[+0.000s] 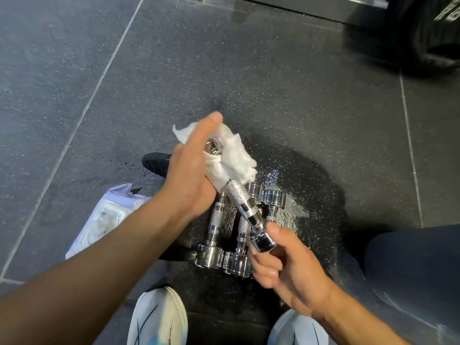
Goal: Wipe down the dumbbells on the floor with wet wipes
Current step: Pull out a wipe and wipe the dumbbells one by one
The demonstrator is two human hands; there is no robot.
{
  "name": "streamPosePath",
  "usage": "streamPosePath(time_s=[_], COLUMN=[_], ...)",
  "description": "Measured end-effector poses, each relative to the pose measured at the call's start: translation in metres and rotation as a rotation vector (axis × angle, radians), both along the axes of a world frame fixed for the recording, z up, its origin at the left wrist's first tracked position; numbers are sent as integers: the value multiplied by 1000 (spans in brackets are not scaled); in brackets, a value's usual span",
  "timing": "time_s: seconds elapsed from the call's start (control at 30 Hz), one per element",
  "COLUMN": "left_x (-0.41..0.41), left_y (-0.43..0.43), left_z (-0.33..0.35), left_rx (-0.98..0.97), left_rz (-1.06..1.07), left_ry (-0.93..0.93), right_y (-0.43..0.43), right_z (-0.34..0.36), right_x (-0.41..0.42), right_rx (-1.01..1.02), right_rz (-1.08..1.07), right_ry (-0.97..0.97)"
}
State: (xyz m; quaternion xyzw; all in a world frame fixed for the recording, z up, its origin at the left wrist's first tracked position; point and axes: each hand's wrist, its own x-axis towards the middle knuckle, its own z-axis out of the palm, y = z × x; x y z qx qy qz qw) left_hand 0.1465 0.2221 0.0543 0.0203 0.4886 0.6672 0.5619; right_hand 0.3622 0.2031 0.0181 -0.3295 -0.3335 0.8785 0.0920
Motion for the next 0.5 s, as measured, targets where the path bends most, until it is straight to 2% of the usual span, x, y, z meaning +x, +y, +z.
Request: streamPosePath(time_s=[0.1, 0.2, 0.33, 0.43, 0.5], left_x=[-9, -10, -10, -12, -19], left_y=[5, 1, -9, -11, -10], left_z=[3, -3, -8, -17, -20], left_rx=[89, 45, -11, -91, -76], left_rz=[-4, -27, -202, -252, -300], left_ry=[16, 290, 786, 1230, 1415], right_y=[1, 3, 6, 5, 4], right_z=[2, 2, 3, 11, 17], right_x=[4, 5, 7, 9, 8], right_rx=[-319, -380, -53, 243, 432], right_rz=[35, 27, 24, 70, 89], right_ry=[186, 211, 23, -95, -167])
